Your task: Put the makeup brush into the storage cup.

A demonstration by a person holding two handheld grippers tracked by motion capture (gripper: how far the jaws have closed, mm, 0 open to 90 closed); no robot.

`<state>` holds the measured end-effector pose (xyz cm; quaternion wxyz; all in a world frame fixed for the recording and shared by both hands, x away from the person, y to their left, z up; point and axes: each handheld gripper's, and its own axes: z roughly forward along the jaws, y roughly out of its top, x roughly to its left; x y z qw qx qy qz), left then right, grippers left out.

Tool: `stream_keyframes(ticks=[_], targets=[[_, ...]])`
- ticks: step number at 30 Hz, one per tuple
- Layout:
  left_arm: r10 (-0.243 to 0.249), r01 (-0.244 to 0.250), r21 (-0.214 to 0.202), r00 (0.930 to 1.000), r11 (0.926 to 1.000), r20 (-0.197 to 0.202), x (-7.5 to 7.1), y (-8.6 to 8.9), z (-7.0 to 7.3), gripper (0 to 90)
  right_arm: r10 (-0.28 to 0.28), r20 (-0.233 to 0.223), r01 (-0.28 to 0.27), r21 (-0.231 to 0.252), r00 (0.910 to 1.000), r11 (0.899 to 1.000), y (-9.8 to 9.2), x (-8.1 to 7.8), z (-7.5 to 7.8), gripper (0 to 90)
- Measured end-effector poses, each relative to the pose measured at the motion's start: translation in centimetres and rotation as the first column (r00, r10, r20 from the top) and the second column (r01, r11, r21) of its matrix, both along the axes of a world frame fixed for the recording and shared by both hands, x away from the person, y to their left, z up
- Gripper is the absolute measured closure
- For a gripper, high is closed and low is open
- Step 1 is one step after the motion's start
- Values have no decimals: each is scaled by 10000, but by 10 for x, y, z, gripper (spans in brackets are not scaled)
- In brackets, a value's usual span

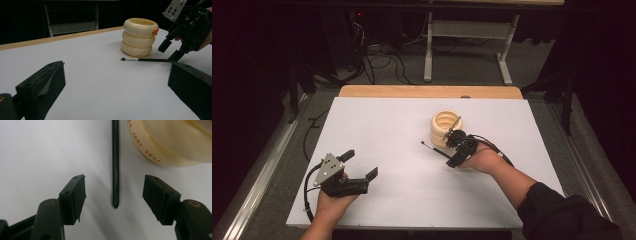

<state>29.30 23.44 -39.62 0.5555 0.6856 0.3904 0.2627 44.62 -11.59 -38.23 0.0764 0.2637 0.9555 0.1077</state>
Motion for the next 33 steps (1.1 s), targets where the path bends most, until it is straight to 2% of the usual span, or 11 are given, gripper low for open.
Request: stream_keyframes(ticks=[20,24,33], targets=[[-15,15,-43,10000,10000,-15,0,0,0,18,250,-285,-248,70,9993,9997,0,7,-8,660],[-26,26,-14,10000,10000,0,0,0,0,18,217,-256,-214,142,9994,9997,-1,9,-8,697],[-34,34,-1,10000,10000,8,0,0,0,17,269,-302,-271,-66,9992,9996,0,9,-11,774]])
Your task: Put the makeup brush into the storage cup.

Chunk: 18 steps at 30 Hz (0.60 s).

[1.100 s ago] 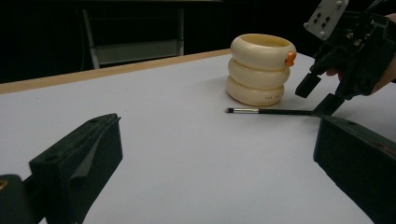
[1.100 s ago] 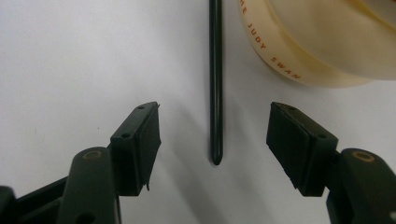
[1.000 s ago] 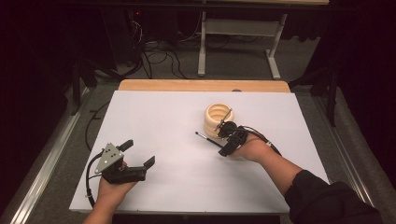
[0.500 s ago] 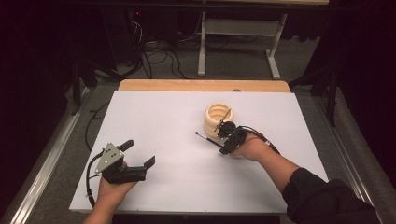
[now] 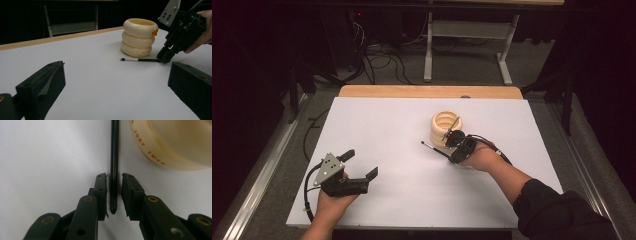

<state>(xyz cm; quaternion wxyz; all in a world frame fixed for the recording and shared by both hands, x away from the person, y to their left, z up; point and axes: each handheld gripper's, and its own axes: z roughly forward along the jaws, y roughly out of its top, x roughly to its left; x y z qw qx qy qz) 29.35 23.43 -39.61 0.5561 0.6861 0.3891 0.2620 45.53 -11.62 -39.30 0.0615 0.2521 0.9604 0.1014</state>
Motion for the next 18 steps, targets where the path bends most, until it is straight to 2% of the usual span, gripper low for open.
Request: stream_keyframes(ticks=[6,18], targets=[[1,-1,-2,10000,10000,14,0,0,0,18,1,8,-1,-79,10000,10000,1,-1,-1,807],[-16,16,-28,10000,10000,44,0,-1,1,18,66,-402,-88,-549,9992,9985,7,6,0,816]])
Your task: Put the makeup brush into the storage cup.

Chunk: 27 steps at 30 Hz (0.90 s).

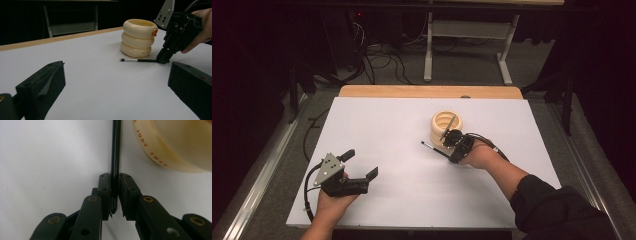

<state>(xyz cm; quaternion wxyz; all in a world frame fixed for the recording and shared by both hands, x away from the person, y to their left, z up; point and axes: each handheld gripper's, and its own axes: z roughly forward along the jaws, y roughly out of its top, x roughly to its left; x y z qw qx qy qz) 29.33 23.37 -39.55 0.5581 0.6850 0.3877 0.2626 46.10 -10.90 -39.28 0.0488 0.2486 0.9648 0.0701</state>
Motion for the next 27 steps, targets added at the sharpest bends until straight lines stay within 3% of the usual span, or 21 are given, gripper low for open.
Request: stream_keyframes(ticks=[14,27], targets=[[-54,54,-9,10000,10000,39,0,-2,1,17,66,-327,-76,-291,9994,9995,4,5,0,845],[-12,13,-11,10000,10000,29,0,0,1,17,-43,-182,37,-313,9998,9995,5,2,-1,863]])
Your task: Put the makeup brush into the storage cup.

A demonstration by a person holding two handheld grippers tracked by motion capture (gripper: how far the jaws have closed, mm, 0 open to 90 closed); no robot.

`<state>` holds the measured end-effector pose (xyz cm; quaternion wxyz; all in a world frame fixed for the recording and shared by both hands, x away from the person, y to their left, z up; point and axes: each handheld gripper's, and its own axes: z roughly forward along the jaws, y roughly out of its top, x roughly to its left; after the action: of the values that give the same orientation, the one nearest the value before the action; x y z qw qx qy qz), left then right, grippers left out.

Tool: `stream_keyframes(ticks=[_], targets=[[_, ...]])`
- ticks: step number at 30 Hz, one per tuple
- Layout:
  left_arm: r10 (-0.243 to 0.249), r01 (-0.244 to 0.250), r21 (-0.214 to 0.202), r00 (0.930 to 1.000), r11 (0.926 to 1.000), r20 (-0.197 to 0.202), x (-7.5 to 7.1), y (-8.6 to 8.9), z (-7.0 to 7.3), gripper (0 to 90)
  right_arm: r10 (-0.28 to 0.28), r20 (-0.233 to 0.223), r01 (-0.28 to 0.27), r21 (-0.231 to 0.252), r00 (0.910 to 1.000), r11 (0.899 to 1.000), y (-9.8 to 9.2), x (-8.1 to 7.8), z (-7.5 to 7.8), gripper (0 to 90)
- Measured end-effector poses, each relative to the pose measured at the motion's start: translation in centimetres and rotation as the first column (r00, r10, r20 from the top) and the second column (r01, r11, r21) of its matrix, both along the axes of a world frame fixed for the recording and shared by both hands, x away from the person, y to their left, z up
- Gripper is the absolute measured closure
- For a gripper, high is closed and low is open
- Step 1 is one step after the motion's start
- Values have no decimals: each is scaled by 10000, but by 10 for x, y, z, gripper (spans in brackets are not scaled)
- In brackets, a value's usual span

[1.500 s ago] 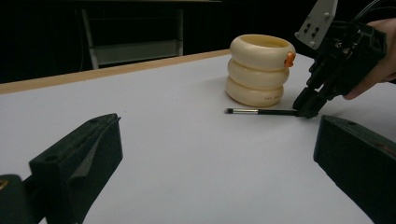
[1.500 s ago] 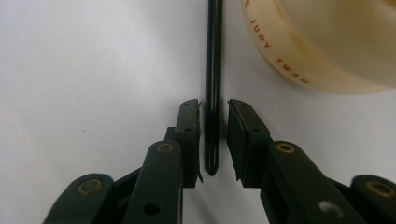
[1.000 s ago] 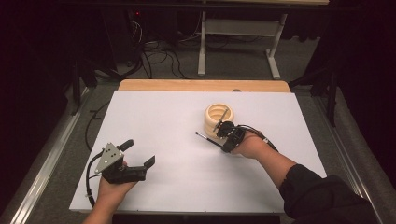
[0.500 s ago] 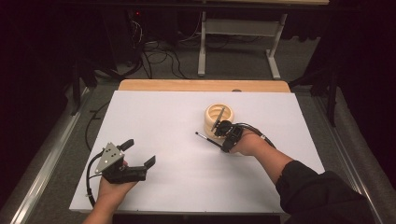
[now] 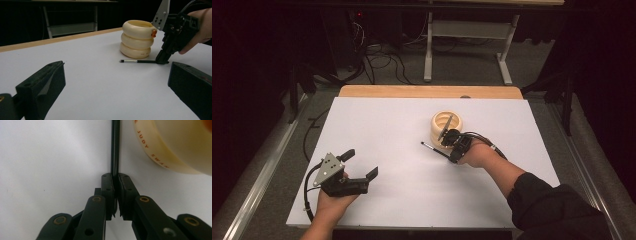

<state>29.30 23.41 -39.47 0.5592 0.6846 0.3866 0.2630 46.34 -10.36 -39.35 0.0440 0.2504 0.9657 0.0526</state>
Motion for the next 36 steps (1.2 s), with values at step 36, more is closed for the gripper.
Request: stream_keyframes(ticks=[36], targets=[[87,-87,-13,10000,10000,7,-1,1,0,17,110,361,-113,67,9993,9999,-29,-43,29,862]])
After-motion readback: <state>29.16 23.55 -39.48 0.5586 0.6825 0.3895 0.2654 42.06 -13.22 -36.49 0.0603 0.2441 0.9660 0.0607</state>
